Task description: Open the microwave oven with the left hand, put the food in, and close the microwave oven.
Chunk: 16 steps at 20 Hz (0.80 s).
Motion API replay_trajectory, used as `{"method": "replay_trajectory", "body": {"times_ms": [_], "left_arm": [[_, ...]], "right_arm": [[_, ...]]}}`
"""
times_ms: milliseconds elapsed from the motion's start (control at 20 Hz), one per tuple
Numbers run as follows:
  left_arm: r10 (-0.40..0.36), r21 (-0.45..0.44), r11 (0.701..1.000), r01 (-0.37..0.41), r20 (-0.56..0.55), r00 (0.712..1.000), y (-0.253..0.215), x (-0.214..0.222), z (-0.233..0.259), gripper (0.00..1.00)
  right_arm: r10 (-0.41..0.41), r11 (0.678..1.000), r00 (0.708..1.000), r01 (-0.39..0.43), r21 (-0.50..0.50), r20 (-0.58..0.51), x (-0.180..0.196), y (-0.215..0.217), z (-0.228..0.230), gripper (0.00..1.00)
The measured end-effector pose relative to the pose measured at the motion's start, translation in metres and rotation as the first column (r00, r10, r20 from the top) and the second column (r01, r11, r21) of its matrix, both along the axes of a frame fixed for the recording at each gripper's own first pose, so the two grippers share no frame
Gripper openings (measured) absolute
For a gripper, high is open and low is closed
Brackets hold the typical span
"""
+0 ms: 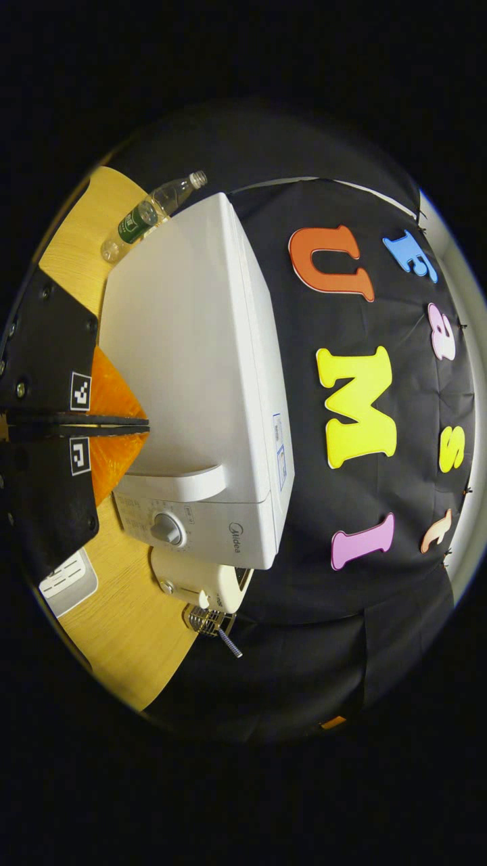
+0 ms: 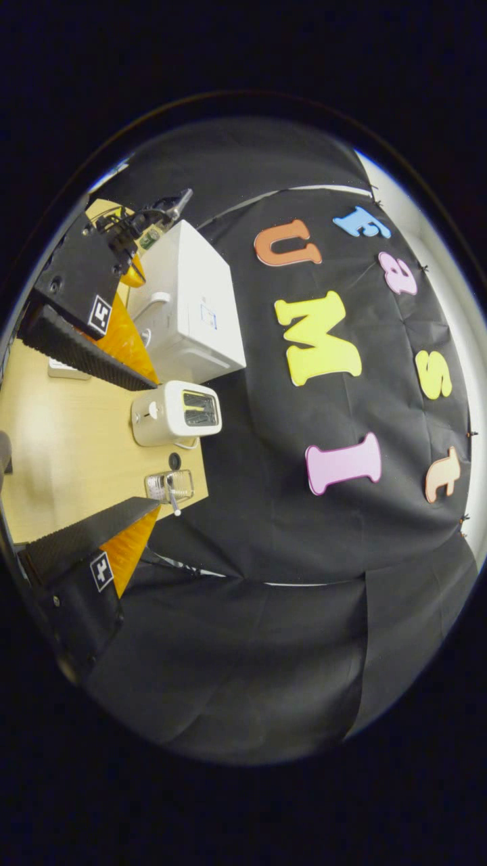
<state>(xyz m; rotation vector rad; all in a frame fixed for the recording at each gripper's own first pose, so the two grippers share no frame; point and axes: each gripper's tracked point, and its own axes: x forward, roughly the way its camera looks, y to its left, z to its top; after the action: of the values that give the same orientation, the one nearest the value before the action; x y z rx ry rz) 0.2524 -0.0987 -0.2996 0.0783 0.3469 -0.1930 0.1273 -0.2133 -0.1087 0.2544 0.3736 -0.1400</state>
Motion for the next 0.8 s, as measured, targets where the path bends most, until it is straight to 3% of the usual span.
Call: {"method": "replay_trajectory", "body": {"times_ms": [150,200,550,800], "left_arm": [[0.017,0.025,1.000,-0.017,0.007,1.000,0.015,-0.028,0.007,0.84],[0.031,0.043,0.999,-0.031,0.003,1.000,0.021,-0.036,0.008,0.94],[0.084,0.036,0.996,-0.085,0.025,0.996,0.060,-0.094,0.045,0.95],[0.059,0.017,0.998,-0.061,0.073,0.996,0.086,-0.155,0.100,0.95]], "right_arm": [[0.027,1.000,1.000,-0.027,-0.008,-0.001,-0.006,0.003,-0.007,1.00],[0.036,0.999,0.999,-0.036,-0.015,-0.002,-0.008,0.005,-0.010,1.00],[0.020,1.000,1.000,-0.020,-0.014,0.013,-0.048,0.045,-0.020,1.00],[0.006,1.000,0.998,-0.005,-0.018,0.062,-0.097,0.095,-0.007,1.00]]}}
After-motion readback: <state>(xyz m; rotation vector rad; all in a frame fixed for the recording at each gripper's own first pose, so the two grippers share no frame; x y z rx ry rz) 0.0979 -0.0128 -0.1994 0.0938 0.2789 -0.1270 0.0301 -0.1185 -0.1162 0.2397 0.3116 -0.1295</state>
